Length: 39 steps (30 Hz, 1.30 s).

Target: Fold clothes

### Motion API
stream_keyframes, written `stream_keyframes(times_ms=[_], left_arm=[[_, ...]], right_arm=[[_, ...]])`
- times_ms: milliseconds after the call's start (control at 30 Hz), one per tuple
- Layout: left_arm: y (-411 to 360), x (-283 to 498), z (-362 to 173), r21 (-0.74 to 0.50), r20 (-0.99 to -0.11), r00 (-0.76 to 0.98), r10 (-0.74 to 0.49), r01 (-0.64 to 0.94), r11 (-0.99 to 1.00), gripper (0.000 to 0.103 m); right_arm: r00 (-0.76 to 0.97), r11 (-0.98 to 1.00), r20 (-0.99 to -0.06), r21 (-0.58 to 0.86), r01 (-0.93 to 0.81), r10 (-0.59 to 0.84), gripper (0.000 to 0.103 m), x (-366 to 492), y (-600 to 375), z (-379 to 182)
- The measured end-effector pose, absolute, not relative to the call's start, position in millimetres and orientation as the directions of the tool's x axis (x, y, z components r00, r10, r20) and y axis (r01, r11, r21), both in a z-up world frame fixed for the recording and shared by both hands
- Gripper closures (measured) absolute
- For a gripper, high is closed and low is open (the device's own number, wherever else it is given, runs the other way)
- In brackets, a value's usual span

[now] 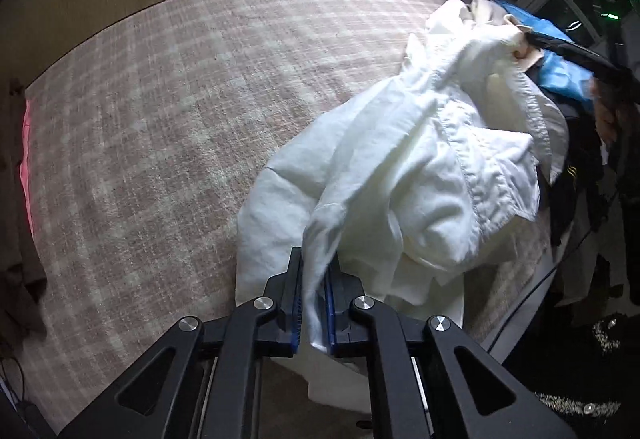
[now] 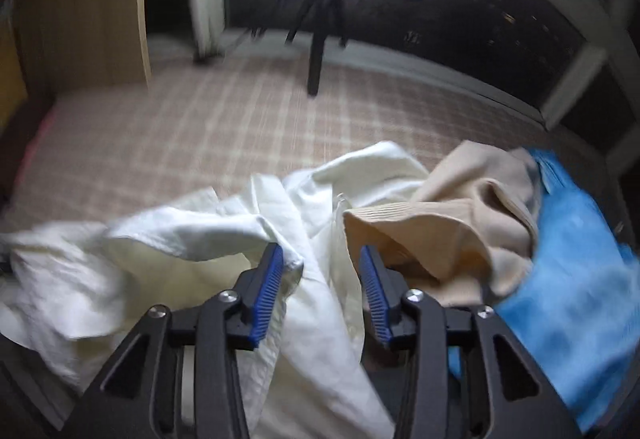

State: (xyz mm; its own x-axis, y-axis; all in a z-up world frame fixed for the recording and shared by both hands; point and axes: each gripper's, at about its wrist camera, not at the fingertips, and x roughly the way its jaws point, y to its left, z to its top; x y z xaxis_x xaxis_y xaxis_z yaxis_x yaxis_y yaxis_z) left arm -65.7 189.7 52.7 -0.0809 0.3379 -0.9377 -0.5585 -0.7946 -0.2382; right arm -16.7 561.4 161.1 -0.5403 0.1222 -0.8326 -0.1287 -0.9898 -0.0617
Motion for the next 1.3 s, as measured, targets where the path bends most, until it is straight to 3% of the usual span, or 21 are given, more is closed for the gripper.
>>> stream_keyframes(times_ms=[133, 233, 500, 533, 567, 600, 733, 933, 1167, 1300], left_arm=[[188, -62, 55, -0.225, -0.932, -0.099, 0.35, -0.598, -0.769, 0.096], [187, -55, 59, -0.243, -0.921, -0.097, 0.378, -0.615, -0.75, 0.095], [174, -47, 69, -0.236, -0.907, -0.122, 0.404, -0.647, -0.725, 0.088], [171, -47, 69, -0.233, -0.905, -0.129, 0.406, -0.648, -0.725, 0.088], [167, -47, 70, -0.231, -0.903, -0.134, 0.409, -0.652, -0.723, 0.088], [163, -48, 71, -0.229, -0.901, -0.138, 0.412, -0.656, -0.72, 0.087], [145, -53, 78, -0.255, -0.878, -0.146, 0.457, -0.665, -0.702, 0.078], [151, -55, 109, -0.309, -0.806, -0.118, 0.58, -0.752, -0.582, 0.069], [200, -19, 109, -0.312, -0.804, 0.027, 0.594, -0.87, -0.383, 0.073], [221, 12, 77, -0.275, -0.865, 0.094, 0.493, -0.91, -0.309, 0.078]], right_arm=[[-0.587, -0.969, -0.798, 0.231, -0.09, -0.136, 0.055, 9, 535, 182], [-0.538, -0.964, -0.821, 0.261, -0.058, -0.19, 0.055, -5, 502, 156], [-0.472, -0.978, -0.867, 0.205, -0.047, -0.159, 0.057, -63, 460, 93], [-0.474, -0.974, -0.862, 0.225, -0.038, -0.181, 0.064, -64, 457, 91], [-0.475, -0.97, -0.857, 0.243, -0.028, -0.201, 0.086, -64, 454, 89], [-0.473, -0.969, -0.855, 0.247, -0.014, -0.212, 0.1, -61, 450, 93], [-0.507, -0.979, -0.844, 0.204, -0.004, -0.174, 0.101, -34, 453, 141], [-0.67, -0.99, -0.74, 0.133, -0.047, -0.067, 0.101, 56, 480, 261], [-0.696, -0.966, -0.716, 0.133, -0.223, 0.062, 0.101, 130, 498, 269], [-0.636, -0.909, -0.772, 0.255, -0.331, 0.015, 0.101, 145, 516, 193]])
